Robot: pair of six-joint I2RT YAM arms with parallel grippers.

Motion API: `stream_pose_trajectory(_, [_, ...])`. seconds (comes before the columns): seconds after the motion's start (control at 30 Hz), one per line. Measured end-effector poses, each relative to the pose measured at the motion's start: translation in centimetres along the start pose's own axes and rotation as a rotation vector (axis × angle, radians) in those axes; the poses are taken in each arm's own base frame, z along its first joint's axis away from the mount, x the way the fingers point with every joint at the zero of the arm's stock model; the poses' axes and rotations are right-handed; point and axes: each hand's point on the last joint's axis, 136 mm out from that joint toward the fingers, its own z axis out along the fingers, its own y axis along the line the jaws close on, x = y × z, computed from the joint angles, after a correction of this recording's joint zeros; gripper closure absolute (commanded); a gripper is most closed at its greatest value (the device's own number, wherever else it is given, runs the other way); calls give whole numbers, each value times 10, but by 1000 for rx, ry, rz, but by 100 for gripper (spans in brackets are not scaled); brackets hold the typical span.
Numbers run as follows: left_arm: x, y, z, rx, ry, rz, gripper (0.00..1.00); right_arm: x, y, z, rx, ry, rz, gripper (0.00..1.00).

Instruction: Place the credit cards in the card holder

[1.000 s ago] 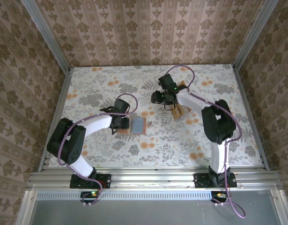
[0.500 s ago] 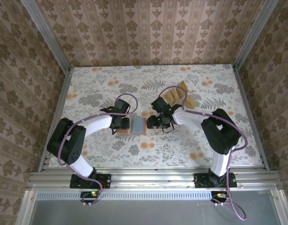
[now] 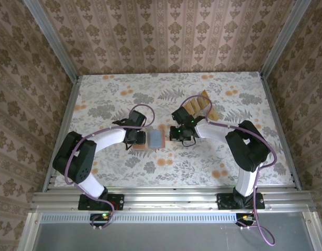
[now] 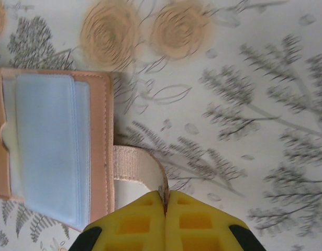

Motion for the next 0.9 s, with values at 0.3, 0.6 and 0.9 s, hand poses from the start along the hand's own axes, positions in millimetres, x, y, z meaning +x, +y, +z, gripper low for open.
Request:
stream_pose_trajectory(0.3, [-33, -16, 2, 23, -41, 15, 49, -32, -39, -10, 30, -57, 100, 100])
stream_pose_trajectory(0.6, [-43, -22, 14, 18, -30, 57, 49, -19, -49, -4, 32, -52, 114, 100])
stream_pose_trajectory(0.9, [-56, -30, 20, 22, -36, 83, 49, -5, -54, -5, 19, -53, 148, 82])
